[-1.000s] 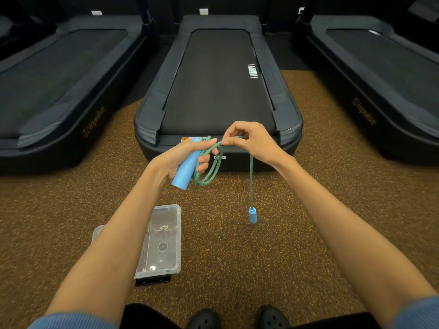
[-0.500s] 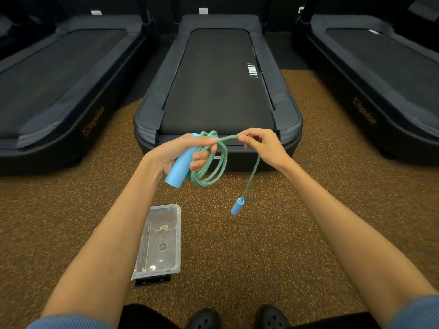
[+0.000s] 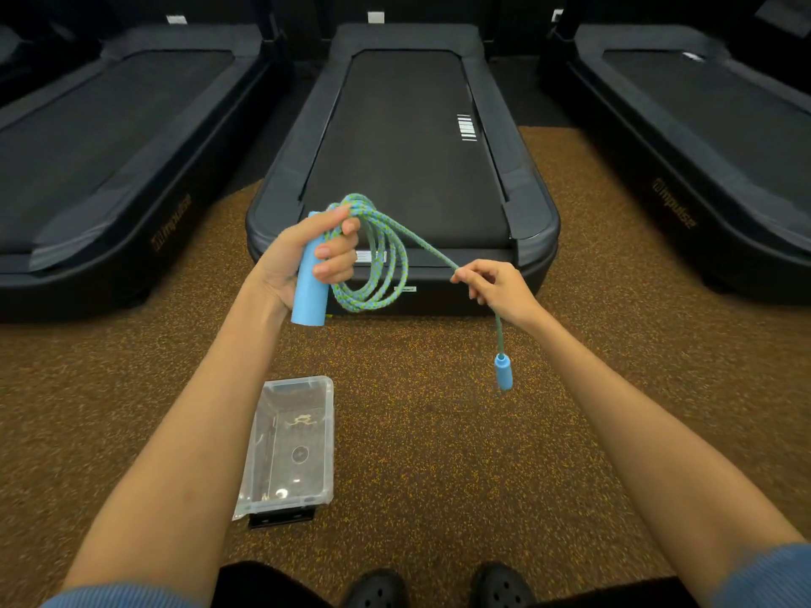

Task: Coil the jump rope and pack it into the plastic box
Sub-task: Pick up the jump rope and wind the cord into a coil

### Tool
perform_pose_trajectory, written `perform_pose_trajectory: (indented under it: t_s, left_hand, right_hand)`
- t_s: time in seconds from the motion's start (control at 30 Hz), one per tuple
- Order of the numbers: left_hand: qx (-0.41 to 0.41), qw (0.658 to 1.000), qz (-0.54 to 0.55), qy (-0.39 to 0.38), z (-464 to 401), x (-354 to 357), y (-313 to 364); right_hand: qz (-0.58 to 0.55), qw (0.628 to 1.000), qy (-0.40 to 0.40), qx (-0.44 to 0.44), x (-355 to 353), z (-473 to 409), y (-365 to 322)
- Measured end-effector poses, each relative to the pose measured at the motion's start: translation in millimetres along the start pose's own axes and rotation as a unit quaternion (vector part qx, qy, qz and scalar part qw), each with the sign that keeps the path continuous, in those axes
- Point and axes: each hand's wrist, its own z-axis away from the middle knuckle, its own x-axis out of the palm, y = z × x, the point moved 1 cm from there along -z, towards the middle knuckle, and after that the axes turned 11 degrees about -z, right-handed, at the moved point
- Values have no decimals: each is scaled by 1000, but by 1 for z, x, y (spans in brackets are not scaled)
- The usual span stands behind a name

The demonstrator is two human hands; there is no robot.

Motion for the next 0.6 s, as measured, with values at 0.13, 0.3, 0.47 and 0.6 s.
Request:
perform_pose_trajectory:
  t_s: [0.13, 0.3, 0.47, 0.6]
  left_hand:
    - [29, 980, 188, -67, -4, -9, 4]
    - [95, 974, 141, 150, -9, -1, 5]
    - [95, 957, 61, 268, -14, 2, 3]
    - [69, 961, 30, 267, -15, 1, -3]
  right_hand:
    - [10, 999, -28, 28, 7, 4, 8]
    - [55, 994, -90, 16, 24, 7, 0]
    - [76, 987, -141, 4, 32, 4, -19]
    - [70, 981, -179, 5, 31, 4, -37]
